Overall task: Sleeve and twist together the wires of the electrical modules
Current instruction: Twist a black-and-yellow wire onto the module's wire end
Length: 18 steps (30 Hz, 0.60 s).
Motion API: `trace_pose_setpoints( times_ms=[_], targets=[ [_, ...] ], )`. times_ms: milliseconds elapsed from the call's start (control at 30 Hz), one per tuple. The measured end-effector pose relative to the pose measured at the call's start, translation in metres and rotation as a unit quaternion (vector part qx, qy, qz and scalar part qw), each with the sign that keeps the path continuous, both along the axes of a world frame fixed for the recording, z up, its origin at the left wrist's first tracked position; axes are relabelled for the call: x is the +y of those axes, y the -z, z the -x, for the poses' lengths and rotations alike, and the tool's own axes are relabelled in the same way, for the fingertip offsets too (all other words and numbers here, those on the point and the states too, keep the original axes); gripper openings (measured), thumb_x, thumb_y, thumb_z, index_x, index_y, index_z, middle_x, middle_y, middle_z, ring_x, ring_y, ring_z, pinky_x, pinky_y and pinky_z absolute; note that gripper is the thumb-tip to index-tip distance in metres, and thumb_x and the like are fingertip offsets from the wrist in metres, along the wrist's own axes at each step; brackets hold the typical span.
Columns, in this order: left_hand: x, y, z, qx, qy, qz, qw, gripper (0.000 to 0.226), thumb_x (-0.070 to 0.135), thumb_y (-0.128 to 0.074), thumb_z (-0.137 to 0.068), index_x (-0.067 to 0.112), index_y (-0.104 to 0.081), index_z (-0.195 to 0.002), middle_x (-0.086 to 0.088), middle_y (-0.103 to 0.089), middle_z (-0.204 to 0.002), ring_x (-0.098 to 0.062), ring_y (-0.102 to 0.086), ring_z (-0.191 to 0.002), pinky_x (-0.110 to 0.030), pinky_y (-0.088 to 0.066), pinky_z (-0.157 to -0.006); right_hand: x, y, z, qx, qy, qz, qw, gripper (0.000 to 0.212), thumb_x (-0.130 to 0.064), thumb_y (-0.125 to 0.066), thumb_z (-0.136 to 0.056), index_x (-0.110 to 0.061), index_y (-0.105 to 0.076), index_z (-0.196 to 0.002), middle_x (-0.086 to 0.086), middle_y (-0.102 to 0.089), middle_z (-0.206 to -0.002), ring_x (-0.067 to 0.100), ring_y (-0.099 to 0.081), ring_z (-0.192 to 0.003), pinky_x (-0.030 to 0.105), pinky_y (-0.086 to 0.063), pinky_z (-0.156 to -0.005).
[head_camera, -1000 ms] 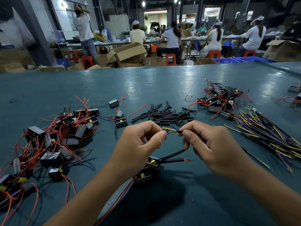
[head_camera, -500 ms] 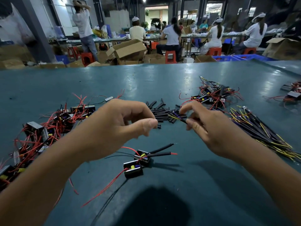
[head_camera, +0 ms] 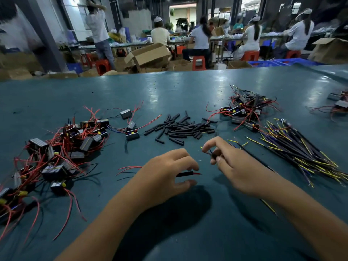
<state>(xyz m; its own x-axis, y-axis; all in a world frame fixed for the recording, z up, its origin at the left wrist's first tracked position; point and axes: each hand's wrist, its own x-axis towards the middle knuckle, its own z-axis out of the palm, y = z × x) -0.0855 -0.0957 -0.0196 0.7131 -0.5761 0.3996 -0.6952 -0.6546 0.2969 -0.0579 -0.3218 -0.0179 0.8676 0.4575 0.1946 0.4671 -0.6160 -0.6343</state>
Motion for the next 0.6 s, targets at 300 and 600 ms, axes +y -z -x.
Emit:
trace_pose_setpoints(
  times_ms=[300, 600],
  targets=[
    [-0.004, 0.007, 0.001, -0.053, -0.042, -0.006, 0.998, 0.007, 0.025, -0.072, -0.090, 0.022, -0.068, -0.095, 0.009, -0.060, -0.093, -0.011, -0.057, -0.076, -0.036, -0.052, -0.060, 0.004, 0.013, -0.001, -0.026, 0.052, -0.053, 0.997, 0.016, -0.024, -0.065, -0.093, -0.031, -0.053, -0.085, -0.010, -0.057, -0.065, 0.005, -0.046, -0.057, 0.018, -0.037, -0.056],
    [-0.003, 0.014, -0.005, 0.024, -0.103, 0.201, 0.974, 0.007, 0.015, -0.071, -0.091, 0.018, -0.066, -0.090, 0.011, -0.063, -0.071, -0.006, -0.050, -0.054, -0.008, -0.035, -0.055, 0.016, 0.018, 0.007, -0.023, 0.110, -0.103, 0.988, 0.018, -0.024, -0.062, -0.094, -0.028, -0.058, -0.078, -0.020, -0.057, -0.061, 0.002, -0.046, -0.050, 0.014, -0.037, -0.051]
  ],
)
